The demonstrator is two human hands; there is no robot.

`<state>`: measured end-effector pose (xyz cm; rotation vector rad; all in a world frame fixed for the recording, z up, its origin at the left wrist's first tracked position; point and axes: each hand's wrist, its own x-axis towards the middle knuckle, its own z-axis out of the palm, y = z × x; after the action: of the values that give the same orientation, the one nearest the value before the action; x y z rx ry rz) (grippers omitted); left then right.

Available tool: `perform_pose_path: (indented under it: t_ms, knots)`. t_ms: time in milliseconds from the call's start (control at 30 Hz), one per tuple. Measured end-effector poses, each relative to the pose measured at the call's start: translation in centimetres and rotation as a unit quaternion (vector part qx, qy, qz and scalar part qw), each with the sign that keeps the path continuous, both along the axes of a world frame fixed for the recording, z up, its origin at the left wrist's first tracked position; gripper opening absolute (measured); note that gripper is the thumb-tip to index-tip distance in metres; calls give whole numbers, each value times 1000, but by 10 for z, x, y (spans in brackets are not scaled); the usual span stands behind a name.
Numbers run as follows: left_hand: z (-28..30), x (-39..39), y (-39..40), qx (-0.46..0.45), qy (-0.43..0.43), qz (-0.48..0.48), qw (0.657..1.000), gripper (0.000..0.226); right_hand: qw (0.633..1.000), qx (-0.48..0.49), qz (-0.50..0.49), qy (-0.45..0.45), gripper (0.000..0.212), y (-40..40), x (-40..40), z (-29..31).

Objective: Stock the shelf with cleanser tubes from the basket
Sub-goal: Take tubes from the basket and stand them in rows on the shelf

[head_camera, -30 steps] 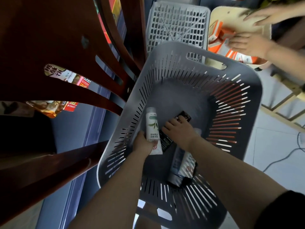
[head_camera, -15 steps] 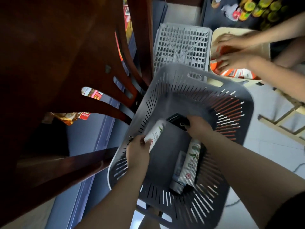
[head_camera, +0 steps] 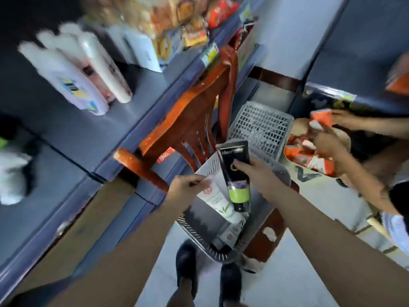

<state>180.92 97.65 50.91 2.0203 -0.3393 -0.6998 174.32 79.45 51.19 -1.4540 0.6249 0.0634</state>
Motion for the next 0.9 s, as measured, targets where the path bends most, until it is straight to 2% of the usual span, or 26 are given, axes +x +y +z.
perform_pose_path:
  t_ms: [100,200,300,400,500,633,733,900]
  knots:
    - [53,-14,25,-96,24,52,994,13,996,-31,49,-61,15,21,-6,58]
    - [103,-29,56,-161,-2,91,983,13,990,-26,66,-123,22,54,-9,106]
    - [148,-38,93,-225,-13,158,961,18,982,-43,64,-174,9,98,-4,145]
    - [193,-51,132,-283,-21,238,929,21,968,-44,109,-224,13,143,5,184]
    - [232,-63,176,-249,-130,270,921,20,948,-32,164,-270,11,185,13,221]
    - [278,-82,241,-194,-232,295,906,19,917,55,220,-330,25,245,14,273]
    - [308,-105,288,-188,-281,322,884,19,878,57,273,-389,14,294,8,305]
    - [355,-148,357,-188,-317,345,863,17,818,75,353,-447,16,372,-13,357]
